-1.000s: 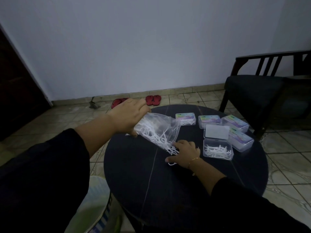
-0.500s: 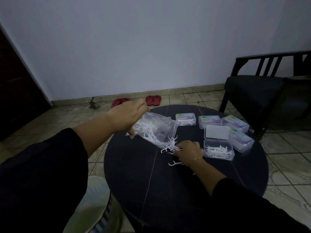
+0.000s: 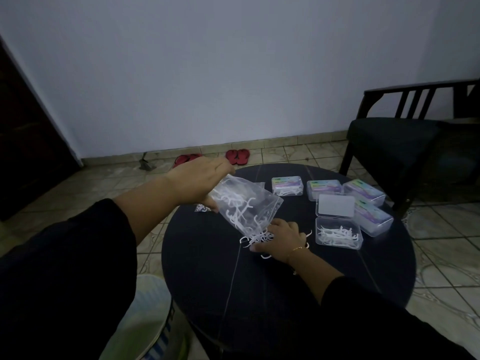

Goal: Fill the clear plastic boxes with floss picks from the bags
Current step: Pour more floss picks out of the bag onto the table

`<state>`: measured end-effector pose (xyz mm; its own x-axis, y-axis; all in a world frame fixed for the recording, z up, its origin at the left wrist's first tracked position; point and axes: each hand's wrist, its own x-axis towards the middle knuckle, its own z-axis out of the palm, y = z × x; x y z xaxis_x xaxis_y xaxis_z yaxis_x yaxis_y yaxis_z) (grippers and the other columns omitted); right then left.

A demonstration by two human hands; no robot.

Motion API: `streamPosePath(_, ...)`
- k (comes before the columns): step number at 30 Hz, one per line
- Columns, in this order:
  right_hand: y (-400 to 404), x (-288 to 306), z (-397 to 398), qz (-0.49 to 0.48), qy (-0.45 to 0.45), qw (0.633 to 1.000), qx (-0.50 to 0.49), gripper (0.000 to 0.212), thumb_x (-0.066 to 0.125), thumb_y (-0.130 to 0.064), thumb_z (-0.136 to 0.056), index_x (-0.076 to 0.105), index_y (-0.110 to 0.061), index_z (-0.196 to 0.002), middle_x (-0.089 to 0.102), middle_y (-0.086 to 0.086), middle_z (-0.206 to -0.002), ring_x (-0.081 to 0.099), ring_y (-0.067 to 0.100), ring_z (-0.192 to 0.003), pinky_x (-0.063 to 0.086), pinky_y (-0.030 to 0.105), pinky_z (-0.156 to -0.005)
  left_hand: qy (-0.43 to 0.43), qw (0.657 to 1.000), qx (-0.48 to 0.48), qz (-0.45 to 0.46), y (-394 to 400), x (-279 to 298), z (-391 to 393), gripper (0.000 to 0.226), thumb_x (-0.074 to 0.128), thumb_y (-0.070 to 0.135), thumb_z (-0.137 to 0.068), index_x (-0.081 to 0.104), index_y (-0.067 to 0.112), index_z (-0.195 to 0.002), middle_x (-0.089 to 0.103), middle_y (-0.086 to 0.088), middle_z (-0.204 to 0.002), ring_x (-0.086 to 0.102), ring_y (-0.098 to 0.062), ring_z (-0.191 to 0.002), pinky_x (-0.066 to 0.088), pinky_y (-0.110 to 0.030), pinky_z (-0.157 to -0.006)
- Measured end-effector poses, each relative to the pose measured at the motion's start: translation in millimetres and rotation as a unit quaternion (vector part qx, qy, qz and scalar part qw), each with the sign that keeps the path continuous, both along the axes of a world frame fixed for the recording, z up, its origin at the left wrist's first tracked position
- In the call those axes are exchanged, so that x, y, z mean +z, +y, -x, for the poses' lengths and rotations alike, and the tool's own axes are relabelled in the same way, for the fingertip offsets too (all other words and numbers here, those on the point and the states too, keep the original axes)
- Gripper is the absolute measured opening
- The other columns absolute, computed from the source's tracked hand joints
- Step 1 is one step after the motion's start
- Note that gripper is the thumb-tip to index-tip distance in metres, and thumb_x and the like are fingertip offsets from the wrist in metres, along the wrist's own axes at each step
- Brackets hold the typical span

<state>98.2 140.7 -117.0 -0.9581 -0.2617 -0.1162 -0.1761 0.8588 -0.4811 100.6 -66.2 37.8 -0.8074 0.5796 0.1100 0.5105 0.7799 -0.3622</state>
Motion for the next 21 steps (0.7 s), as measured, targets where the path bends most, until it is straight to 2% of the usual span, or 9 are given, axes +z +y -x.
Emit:
streamPosePath(5,-2.9,-2.6,0.0,0.041,0.014,0.998,-0.034,0.052,0.062,-0.062,-0.077,0.061,-0.035,-0.122,0.038,-0.012,-0.143,0.026,0.022,-0.130,0.024,0.041,-0.101,0.005,1.000,-0.013,-0.011,0.5,0.6,-1.4,0.079,0.073,0.061,-0.068,0.051,0.011,-0.126,0.057,-0.003,-0.118,0.055,-0.019,-0.104,0.044,-0.030,-0.091)
streamPosePath(10,-3.8,0.8,0.6,0.084,0.014,0.995,-0.057,0.046,0.062,-0.059,-0.079,0.061,-0.035,-0.118,0.044,-0.014,-0.137,0.029,0.020,-0.129,0.025,0.040,-0.100,0.010,1.000,-0.026,-0.011,-0.7,-2.2,1.6,0.077,0.075,0.060,-0.067,0.051,0.014,-0.124,0.056,-0.001,-0.115,0.055,-0.018,-0.101,0.042,-0.026,-0.088)
streamPosePath(14,-3.0,1.4,1.2,0.084,0.015,0.994,-0.063,0.035,0.059,-0.053,-0.083,0.064,-0.035,-0.112,0.047,-0.014,-0.132,0.029,0.020,-0.128,0.025,0.039,-0.098,-0.010,0.999,-0.004,0.036,3.0,0.0,3.4,0.091,0.080,0.057,-0.061,0.043,0.017,-0.133,0.048,0.002,-0.127,0.047,-0.014,-0.114,0.037,-0.025,-0.098)
streamPosePath(18,1.6,-1.1,2.8,0.050,0.018,0.996,-0.066,0.033,0.054,-0.047,-0.087,0.061,-0.032,-0.116,0.044,-0.012,-0.138,0.028,0.022,-0.130,0.026,0.040,-0.098,-0.015,0.997,0.007,0.077,4.9,1.0,3.5,0.099,0.086,0.048,-0.056,0.037,0.018,-0.137,0.045,0.002,-0.133,0.044,-0.014,-0.119,0.036,-0.027,-0.103)
streamPosePath(21,4.3,0.1,2.1,0.030,0.014,0.998,-0.059,0.042,0.055,-0.044,-0.087,0.053,-0.030,-0.126,0.042,-0.008,-0.141,0.028,0.023,-0.131,0.026,0.041,-0.100,-0.011,0.996,0.013,0.090,5.3,0.9,4.4,0.101,0.086,0.047,-0.056,0.036,0.018,-0.139,0.043,0.001,-0.135,0.043,-0.016,-0.121,0.036,-0.030,-0.104)
